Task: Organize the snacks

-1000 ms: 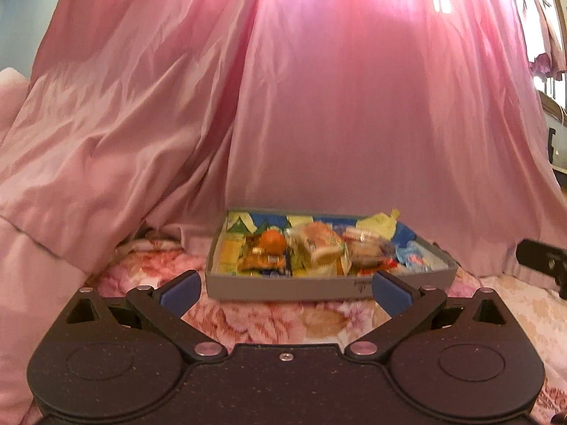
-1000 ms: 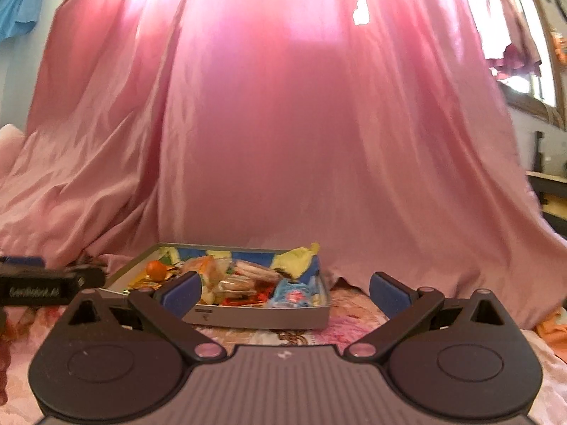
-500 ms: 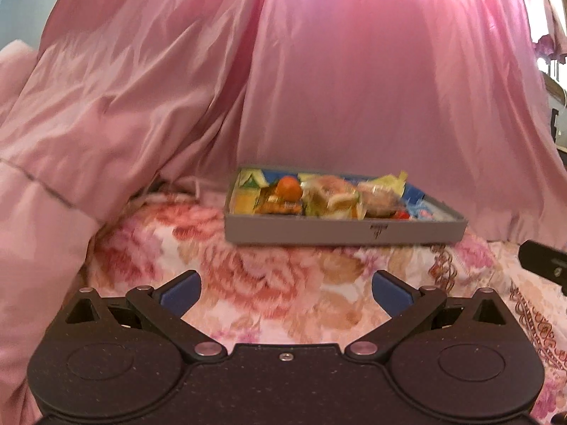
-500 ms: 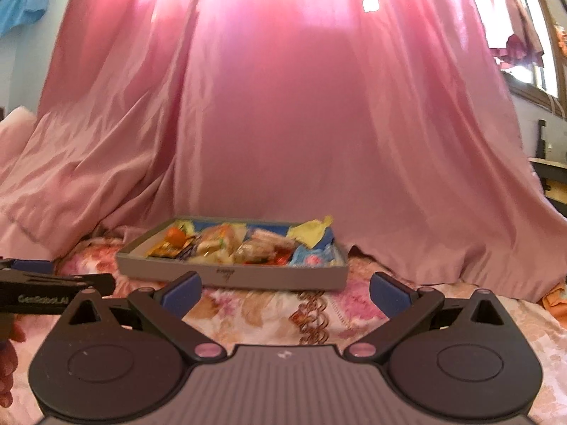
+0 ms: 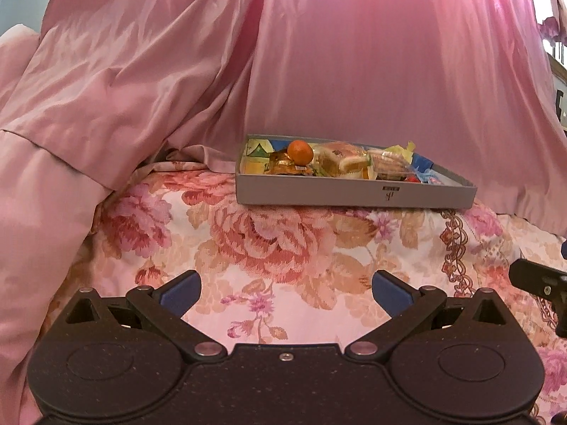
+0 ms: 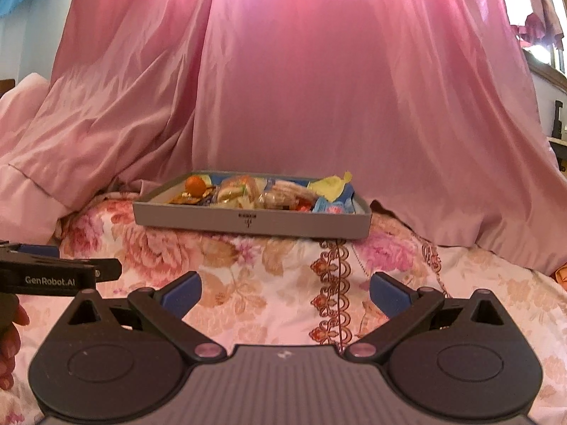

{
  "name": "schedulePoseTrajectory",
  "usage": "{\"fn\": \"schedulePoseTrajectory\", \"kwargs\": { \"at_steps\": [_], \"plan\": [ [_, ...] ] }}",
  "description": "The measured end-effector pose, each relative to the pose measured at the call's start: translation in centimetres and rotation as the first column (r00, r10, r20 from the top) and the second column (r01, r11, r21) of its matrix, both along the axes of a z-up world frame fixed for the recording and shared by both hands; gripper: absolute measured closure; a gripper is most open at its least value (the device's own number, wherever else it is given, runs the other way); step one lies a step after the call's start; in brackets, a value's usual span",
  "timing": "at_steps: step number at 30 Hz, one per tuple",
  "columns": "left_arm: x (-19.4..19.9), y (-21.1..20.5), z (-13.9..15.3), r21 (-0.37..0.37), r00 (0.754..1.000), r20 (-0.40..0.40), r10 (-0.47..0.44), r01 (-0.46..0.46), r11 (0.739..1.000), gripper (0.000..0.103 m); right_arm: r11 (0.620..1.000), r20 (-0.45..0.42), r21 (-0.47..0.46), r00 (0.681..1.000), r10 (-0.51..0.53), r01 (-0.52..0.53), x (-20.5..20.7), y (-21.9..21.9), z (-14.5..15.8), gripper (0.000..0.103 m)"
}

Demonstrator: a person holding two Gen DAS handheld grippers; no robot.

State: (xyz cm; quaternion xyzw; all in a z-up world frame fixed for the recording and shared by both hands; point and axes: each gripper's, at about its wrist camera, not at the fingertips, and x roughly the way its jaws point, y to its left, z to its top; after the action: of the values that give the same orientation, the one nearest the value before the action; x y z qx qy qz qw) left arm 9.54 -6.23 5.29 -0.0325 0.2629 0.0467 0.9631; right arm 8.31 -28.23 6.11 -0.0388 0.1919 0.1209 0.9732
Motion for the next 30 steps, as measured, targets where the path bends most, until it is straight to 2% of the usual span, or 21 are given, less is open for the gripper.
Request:
{"fn": "schedulePoseTrajectory", "kwargs": {
  "at_steps": [30],
  "plan": [
    [0.2, -0.1, -0.8, 0.015, 1.0, -0.021, -0.006, 0.006, 1.0, 0.001, 1.0, -0.046, 0.006, 0.999, -0.003, 0.003, 0.9, 0.0, -1.2, 0.0]
  ]
}}
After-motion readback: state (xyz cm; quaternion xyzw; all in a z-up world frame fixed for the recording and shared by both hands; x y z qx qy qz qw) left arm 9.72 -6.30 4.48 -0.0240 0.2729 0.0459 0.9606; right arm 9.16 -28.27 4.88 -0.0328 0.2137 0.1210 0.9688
